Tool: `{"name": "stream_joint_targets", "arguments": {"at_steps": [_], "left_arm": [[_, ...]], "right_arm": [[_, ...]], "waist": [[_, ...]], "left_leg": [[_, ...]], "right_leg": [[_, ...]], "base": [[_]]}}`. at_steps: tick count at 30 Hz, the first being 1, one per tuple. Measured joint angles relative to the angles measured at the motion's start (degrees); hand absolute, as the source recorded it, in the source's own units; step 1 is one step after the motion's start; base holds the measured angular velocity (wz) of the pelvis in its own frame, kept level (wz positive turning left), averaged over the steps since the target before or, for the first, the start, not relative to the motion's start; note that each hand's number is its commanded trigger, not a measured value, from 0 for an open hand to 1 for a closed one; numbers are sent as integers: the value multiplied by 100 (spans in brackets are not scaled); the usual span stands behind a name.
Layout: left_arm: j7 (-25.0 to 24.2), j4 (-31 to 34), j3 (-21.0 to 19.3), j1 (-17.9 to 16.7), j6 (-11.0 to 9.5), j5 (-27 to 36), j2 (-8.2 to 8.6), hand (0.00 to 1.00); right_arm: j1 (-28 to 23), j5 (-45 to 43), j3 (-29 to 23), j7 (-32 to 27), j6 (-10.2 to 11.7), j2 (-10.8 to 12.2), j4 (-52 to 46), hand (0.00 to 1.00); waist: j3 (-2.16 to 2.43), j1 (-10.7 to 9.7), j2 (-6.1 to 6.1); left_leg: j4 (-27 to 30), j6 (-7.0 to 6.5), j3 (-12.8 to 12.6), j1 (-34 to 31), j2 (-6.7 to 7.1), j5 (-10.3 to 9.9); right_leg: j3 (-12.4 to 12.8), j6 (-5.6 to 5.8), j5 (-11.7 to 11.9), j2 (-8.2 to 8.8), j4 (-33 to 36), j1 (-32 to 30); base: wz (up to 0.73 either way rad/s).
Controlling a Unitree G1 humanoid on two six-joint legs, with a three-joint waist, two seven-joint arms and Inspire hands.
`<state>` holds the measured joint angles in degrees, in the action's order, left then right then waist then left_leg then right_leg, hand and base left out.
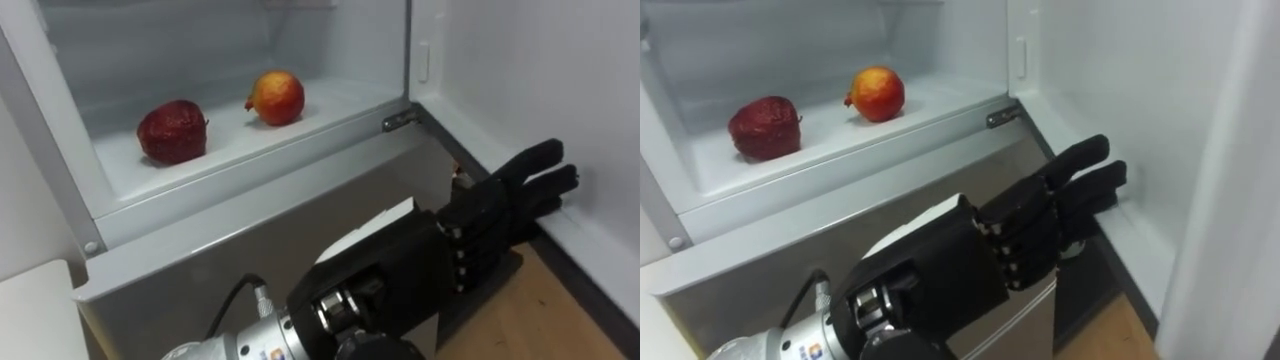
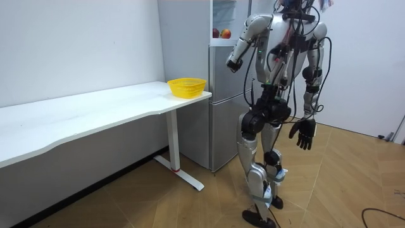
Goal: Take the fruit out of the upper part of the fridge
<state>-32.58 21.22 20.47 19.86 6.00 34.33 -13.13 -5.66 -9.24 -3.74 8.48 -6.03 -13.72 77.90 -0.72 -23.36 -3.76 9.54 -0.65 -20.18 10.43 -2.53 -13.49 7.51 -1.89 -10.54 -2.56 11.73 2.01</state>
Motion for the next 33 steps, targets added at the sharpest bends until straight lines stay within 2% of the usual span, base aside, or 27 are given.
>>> {"name": "stream_joint_targets", "arguments": {"at_steps": [8, 16, 20, 26, 33], "left_arm": [[0, 0, 25, 70, 8, 0, 2, 0], [53, -30, 35, 77, 32, 4, 20, 0], [86, -162, 115, 221, 32, 17, 53, 0], [91, -168, 136, 243, 32, 53, 52, 0], [156, -172, 172, 324, 36, 111, 48, 0]], "right_arm": [[-12, 9, -1, 48, -28, 0, 5, 0], [-10, 41, -97, 47, -20, -11, -8, 0], [-7, 204, -92, 48, 0, -11, -1, 0], [-4, 221, -93, 40, -3, -14, 7, 0], [25, 256, -92, -69, 23, -14, 8, 0]], "waist": [[0, -148, 3], [-1, -165, 4], [3, -153, -2], [44, -157, -80], [34, -158, -151]], "left_leg": [[-7, 2, -8, -15, -25, -1], [-6, 59, -65, 27, -78, -35], [-6, 59, -95, 24, -81, -35], [-5, 59, -95, 13, -84, -35], [-3, 59, -95, -20, -83, -35]], "right_leg": [[18, -19, 13, -28, 8, 4], [47, -51, 31, -92, -15, -4], [33, -55, 35, -89, -9, 0], [19, -56, 36, -88, -4, 18], [10, -56, 36, -83, -6, 1]], "base": [[-1], [-1], [0], [0], [0]]}}
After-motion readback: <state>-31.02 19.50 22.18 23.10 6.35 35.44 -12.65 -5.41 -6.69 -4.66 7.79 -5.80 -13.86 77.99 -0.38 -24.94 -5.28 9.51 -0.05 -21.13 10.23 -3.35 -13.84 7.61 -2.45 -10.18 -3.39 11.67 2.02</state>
